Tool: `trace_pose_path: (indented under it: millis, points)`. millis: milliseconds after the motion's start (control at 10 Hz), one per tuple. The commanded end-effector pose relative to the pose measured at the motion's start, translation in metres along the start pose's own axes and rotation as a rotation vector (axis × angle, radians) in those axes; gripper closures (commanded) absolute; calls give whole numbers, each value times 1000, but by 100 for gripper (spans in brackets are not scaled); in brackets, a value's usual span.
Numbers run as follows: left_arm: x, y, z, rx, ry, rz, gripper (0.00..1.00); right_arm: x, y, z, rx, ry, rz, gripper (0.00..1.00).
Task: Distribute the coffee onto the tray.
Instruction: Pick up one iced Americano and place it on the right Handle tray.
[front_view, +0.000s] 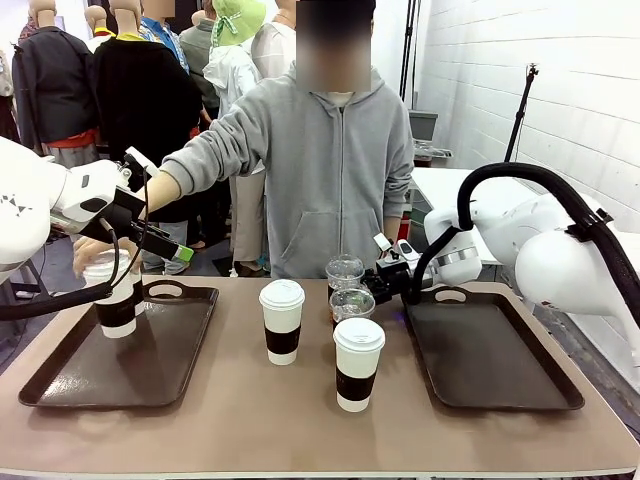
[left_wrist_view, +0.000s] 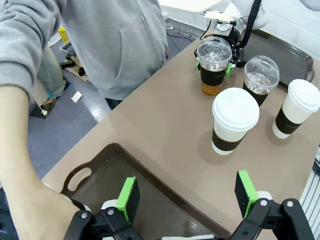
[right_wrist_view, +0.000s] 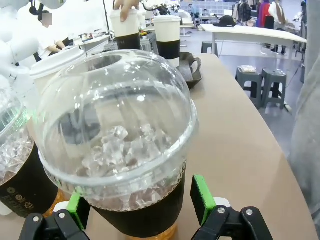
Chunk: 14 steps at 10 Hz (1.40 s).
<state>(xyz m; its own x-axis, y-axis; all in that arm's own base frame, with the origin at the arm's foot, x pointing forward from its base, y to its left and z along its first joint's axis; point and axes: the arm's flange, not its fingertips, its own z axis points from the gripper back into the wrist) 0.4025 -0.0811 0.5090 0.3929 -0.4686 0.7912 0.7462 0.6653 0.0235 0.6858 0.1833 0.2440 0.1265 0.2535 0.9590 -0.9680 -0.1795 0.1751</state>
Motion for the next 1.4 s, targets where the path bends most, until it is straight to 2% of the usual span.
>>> trace_pose_path:
  millis: [0,100,600,1000,1300]
  points:
    - [-2,2,-1,-4,0,4,0,4,-10,1,45,26,-33,17]
    - [-2,2,-1,-4,0,4,0,3,-10,1,28,17,-15,36]
    - [-2,2,-1,-4,0,4,0,9,-8,13,-10,-2,-21,36]
    - [-2,2,-1,-4,0,4,0,48,9,79,-111,-40,22,36]
    - [-2,2,-1,-4,0,4,0,51,33,131,-146,-84,11,36]
